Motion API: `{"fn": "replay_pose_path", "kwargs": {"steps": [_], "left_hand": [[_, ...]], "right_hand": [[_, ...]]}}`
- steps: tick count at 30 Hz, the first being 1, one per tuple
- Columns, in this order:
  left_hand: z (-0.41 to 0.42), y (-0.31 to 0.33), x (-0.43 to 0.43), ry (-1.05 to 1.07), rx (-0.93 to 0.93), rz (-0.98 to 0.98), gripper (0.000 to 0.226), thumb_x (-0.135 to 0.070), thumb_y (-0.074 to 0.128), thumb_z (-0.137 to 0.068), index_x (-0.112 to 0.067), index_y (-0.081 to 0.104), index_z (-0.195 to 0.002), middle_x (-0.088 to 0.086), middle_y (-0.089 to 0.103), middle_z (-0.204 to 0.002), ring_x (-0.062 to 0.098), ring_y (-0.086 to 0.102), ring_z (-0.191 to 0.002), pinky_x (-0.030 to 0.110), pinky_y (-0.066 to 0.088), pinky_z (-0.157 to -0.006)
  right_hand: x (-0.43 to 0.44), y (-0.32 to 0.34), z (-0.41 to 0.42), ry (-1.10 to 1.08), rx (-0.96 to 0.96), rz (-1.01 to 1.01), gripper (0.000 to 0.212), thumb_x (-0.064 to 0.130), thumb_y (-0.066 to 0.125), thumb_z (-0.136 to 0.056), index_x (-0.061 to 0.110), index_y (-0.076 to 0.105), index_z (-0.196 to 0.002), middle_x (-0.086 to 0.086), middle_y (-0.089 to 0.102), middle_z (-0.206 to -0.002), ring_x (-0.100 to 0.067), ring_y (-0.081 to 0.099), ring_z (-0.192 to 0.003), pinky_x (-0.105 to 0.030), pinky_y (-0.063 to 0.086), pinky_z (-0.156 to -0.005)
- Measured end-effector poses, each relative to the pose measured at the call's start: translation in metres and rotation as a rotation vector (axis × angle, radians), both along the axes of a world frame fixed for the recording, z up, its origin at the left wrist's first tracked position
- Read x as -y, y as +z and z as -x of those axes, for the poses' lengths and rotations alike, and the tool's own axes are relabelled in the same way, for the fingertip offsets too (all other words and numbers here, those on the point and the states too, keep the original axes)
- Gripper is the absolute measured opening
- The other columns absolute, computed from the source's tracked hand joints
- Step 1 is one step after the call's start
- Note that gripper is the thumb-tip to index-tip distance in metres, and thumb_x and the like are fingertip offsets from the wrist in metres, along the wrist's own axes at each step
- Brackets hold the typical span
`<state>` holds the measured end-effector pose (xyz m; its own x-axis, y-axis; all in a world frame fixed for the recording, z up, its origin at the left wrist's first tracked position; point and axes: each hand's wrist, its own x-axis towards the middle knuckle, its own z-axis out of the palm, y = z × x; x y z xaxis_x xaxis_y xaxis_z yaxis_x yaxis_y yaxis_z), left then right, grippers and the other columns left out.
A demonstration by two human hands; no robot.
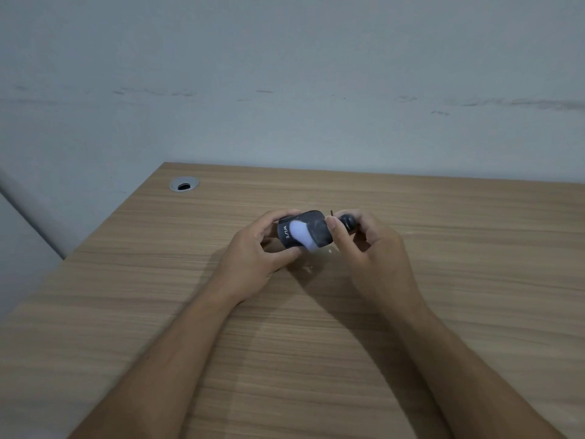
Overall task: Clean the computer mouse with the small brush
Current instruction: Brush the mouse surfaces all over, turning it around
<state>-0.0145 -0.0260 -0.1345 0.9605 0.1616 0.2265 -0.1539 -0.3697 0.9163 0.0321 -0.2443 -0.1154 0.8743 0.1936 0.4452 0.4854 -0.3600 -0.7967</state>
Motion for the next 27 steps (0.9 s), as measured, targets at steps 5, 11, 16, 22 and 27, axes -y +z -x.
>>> {"fn": "replay_pose_path", "kwargs": {"steps": [5,11,16,22,27], "left_hand": [[-0.002,0.001,-0.004,0.001,-0.005,0.046,0.06,-0.025,0.094,-0.091,-0.04,0.069,-0.143,-0.012,0.082,-0.135,0.012,0.074,-0.135,0.056,0.048,-0.126],[-0.005,-0.003,0.0,-0.003,-0.018,0.062,0.058,-0.023,0.094,-0.091,-0.035,0.07,-0.143,-0.007,0.085,-0.13,0.027,0.078,-0.127,0.059,0.053,-0.12],[-0.005,-0.003,-0.002,0.008,-0.033,0.074,0.057,-0.019,0.093,-0.092,-0.032,0.071,-0.142,-0.005,0.086,-0.126,0.029,0.08,-0.121,0.057,0.058,-0.116],[-0.006,-0.004,-0.002,-0.01,-0.038,0.099,0.058,-0.021,0.093,-0.091,-0.034,0.07,-0.143,-0.006,0.086,-0.128,0.026,0.08,-0.124,0.056,0.055,-0.119],[-0.008,-0.004,0.0,-0.017,-0.046,0.093,0.056,-0.021,0.093,-0.092,-0.037,0.071,-0.141,-0.001,0.087,-0.124,0.044,0.079,-0.115,0.061,0.057,-0.115]], "right_hand": [[0.022,-0.007,-0.024,-0.145,-0.013,0.075,0.019,0.042,0.069,-0.105,0.026,0.079,-0.106,0.017,0.067,-0.072,0.003,0.06,-0.063,-0.011,0.038,-0.06],[0.022,-0.001,-0.016,-0.098,0.033,-0.047,0.016,0.038,0.063,-0.109,0.026,0.073,-0.11,0.003,0.072,-0.084,-0.012,0.062,-0.073,-0.025,0.047,-0.068],[0.008,-0.003,-0.01,0.041,0.11,0.042,0.01,0.027,0.066,-0.109,0.019,0.069,-0.116,0.011,0.063,-0.079,-0.008,0.055,-0.063,-0.01,0.039,-0.062],[0.028,-0.012,-0.031,-0.086,0.057,0.083,0.009,0.029,0.067,-0.109,0.022,0.069,-0.113,0.026,0.061,-0.069,0.002,0.058,-0.064,-0.006,0.038,-0.061],[0.023,0.002,-0.016,-0.027,0.103,0.003,0.011,0.03,0.063,-0.11,0.022,0.068,-0.115,0.01,0.066,-0.085,-0.007,0.052,-0.063,-0.012,0.039,-0.062]]}}
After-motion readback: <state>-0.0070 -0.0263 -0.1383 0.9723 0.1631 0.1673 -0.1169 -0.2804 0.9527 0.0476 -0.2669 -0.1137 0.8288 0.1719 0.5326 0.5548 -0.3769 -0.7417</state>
